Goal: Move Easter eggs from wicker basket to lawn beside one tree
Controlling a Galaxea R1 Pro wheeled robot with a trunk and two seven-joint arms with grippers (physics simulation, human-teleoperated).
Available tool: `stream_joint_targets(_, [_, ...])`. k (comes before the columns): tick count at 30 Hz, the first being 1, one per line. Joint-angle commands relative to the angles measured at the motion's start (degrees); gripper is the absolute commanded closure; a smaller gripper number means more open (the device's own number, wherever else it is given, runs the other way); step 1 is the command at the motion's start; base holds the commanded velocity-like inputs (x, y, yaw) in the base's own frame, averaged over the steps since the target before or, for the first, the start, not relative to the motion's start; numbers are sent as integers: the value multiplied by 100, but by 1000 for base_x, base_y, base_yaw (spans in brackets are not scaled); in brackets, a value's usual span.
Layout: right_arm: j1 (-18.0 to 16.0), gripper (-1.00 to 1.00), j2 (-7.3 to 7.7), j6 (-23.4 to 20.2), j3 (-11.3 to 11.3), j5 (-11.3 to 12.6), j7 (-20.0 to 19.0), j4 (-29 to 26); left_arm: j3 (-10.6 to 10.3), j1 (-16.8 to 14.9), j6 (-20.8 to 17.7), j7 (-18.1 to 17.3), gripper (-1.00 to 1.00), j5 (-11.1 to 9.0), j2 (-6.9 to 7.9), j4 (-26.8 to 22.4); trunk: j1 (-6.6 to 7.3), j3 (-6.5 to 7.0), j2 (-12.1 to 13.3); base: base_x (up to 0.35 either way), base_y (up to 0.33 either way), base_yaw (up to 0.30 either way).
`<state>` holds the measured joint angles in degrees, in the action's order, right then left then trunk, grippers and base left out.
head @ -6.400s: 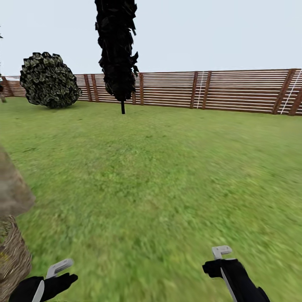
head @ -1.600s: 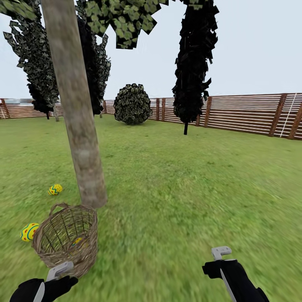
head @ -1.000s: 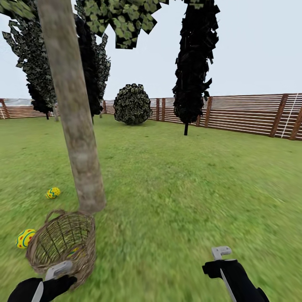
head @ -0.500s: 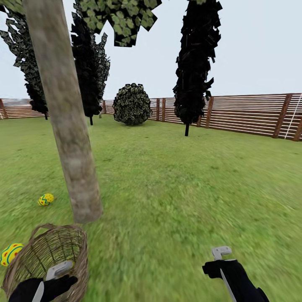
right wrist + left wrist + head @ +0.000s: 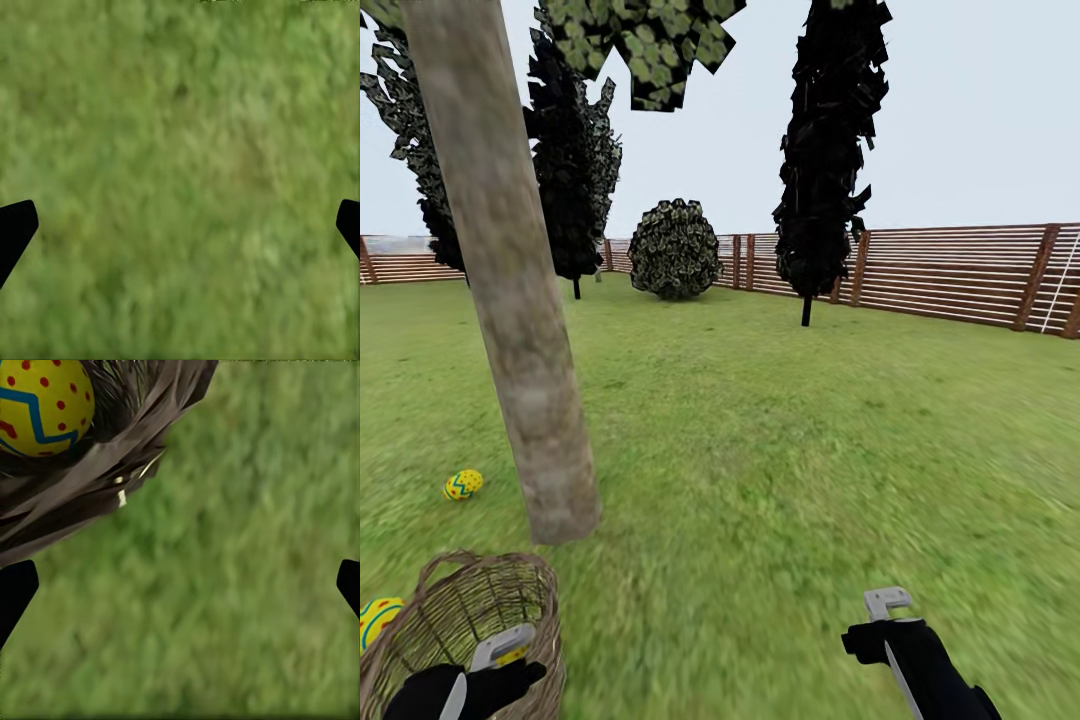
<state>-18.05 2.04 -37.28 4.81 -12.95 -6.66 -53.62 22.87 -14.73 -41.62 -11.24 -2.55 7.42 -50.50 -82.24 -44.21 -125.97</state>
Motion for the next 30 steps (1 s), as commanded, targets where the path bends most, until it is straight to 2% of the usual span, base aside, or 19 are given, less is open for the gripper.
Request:
stream_joint_targets(1, [-4, -100, -2, -24, 10, -60, -55, -8, 10, -4, -34, -10, -100, -19, -1, -4, 24, 12, 39, 0, 0, 0])
stream_joint_targets(30, [-4, -100, 5, -16, 28, -59, -55, 71, 7, -4, -40, -10, -100, -18, -3, -3, 661, 533, 1202, 0, 0, 0])
